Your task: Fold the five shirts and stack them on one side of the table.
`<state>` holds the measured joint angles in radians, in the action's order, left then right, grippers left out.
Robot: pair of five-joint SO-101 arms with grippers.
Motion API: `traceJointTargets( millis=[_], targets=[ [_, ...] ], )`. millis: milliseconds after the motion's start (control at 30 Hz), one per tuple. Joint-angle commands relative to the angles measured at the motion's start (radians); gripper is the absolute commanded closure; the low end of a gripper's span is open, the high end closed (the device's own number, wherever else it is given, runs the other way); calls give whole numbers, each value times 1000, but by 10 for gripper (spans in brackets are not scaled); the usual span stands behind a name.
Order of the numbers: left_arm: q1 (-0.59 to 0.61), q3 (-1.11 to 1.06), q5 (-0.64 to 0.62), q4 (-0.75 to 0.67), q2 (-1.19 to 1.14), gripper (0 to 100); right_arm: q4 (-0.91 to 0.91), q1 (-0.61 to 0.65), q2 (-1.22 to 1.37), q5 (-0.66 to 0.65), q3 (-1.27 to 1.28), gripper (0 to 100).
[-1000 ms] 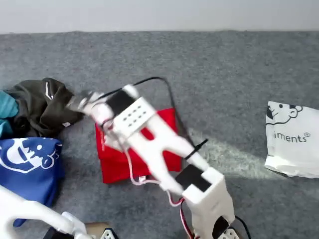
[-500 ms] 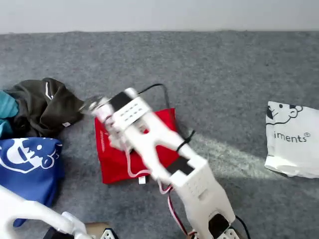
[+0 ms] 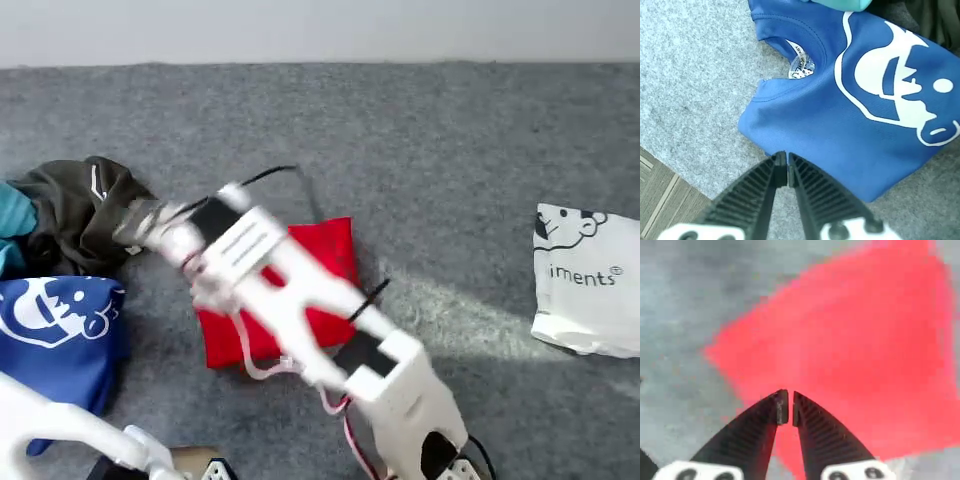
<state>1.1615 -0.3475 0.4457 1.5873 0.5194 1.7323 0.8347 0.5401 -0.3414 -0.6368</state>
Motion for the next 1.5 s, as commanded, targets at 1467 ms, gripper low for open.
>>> traceJointTargets(
  millis=[1467],
  targets=[
    [-5,-77,-2,-66,29,985,-252,-119,438,-83,-348,973]
  ],
)
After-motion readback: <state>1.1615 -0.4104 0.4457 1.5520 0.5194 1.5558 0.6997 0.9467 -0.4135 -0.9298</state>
